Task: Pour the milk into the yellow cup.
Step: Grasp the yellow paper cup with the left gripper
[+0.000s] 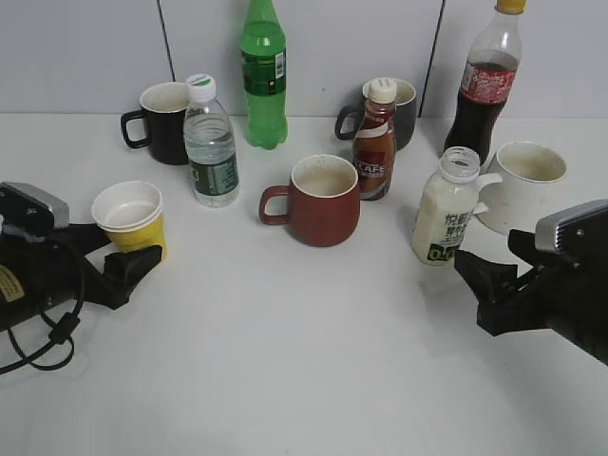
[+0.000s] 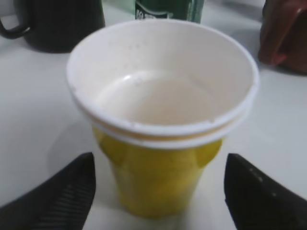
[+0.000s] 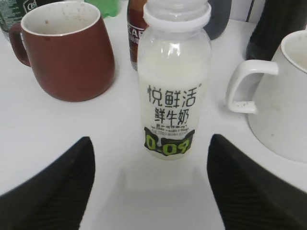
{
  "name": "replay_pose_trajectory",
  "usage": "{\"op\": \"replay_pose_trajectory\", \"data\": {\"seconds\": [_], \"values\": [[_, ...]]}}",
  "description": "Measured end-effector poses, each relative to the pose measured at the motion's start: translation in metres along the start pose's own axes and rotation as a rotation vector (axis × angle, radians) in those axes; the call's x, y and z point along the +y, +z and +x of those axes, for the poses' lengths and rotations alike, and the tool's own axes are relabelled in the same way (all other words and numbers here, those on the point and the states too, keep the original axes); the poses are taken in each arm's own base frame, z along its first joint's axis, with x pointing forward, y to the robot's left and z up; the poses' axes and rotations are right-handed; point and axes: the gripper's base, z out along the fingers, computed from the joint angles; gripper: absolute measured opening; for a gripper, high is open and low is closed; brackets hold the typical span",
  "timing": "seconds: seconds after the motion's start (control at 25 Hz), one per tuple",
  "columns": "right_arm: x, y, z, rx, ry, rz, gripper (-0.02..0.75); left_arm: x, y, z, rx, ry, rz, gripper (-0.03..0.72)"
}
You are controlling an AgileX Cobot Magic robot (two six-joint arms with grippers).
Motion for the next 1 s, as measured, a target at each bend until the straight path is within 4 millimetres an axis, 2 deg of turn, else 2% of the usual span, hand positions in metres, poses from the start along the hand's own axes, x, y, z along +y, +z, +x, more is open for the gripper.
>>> {"op": "replay_pose_trajectory", "data": {"seconds": [0.6, 0.8, 0.84, 0.92, 1.0], "values": [[-0.001, 0.000, 0.000, 0.001, 0.000, 0.010, 0.543, 0.011, 0.046, 0.000, -0.059, 0.041, 0.083, 0.615], [-0.002, 0.006, -0.001, -0.008, -0.002, 0.011, 0.543, 0.014, 0.048, 0.001, -0.060, 0.030, 0.060, 0.509], [-0.002, 0.008, -0.001, -0.007, -0.001, 0.011, 0.543, 0.014, 0.048, 0.001, -0.060, 0.030, 0.060, 0.509], [-0.002, 0.014, 0.001, 0.001, -0.001, 0.008, 0.543, 0.016, 0.048, 0.000, -0.068, 0.025, 0.048, 0.412], [-0.003, 0.019, 0.003, 0.006, -0.001, 0.007, 0.543, 0.016, 0.048, -0.001, -0.071, 0.024, 0.047, 0.381]]}}
